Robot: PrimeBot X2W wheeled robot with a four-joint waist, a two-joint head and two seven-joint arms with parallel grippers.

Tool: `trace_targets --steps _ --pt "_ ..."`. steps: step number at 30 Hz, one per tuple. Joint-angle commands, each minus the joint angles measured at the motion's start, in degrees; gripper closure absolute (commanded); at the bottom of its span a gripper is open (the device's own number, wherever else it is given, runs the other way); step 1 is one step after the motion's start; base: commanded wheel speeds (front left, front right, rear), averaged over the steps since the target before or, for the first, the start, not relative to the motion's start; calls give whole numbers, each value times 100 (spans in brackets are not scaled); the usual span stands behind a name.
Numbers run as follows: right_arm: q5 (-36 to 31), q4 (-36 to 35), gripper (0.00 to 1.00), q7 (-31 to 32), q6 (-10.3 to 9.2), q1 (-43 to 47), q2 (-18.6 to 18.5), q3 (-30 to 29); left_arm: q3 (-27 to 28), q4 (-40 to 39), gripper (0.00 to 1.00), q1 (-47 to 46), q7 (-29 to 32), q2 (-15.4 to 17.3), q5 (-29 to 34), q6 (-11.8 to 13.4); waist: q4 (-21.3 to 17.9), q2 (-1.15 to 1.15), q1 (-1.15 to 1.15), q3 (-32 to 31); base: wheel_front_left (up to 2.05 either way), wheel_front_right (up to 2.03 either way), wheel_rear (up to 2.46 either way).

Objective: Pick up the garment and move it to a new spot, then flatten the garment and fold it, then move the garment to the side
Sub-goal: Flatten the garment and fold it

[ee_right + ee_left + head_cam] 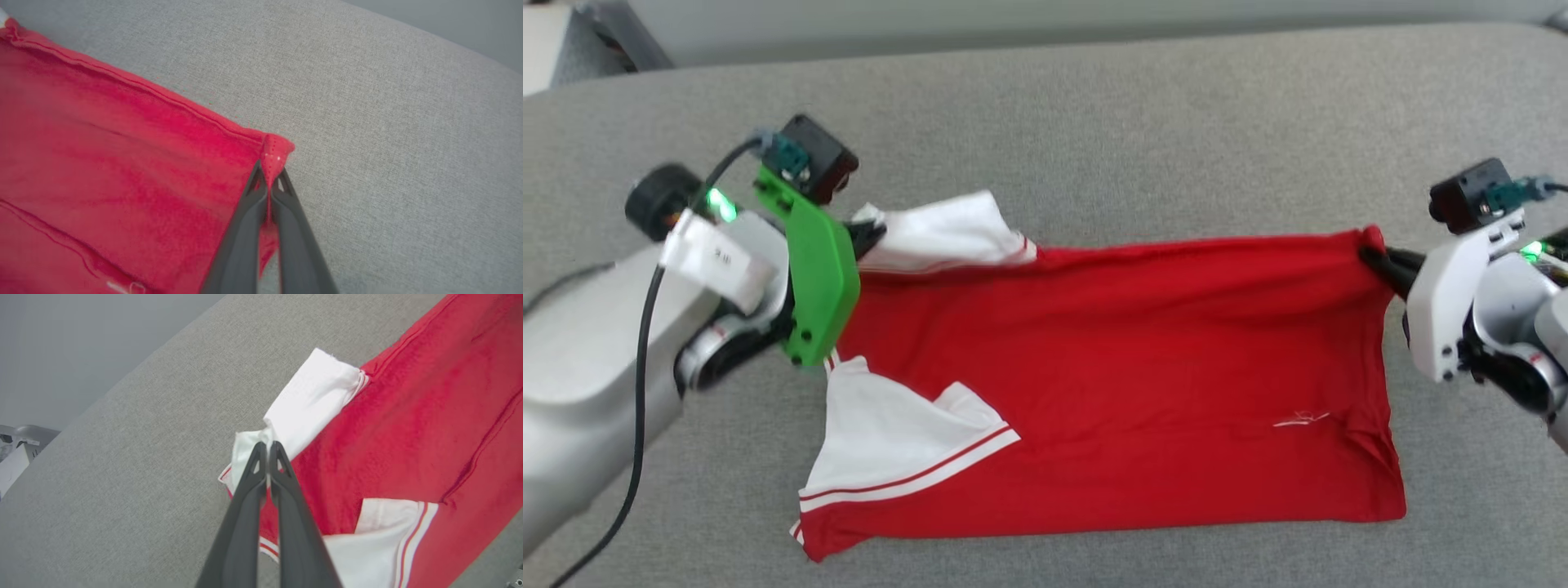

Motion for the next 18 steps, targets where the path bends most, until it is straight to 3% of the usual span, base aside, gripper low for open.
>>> trace_targets --steps 1,12,18 --pt "69 -95 100 -59 -4 226 -84 -35 -19 -156 100 304 -52 104 -158 116 95 0 0 -413 0 0 0" --pt "94 -912 100 -296 -4 1738 -293 -533 -168 -1304 100 1782 -431 839 -417 914 214 0 0 -836 0 0 0" --pt "90 -1239 100 -148 -4 2561 -290 -937 -221 -1533 100 2439 -621 911 -625 1176 274 0 0 -768 0 0 0"
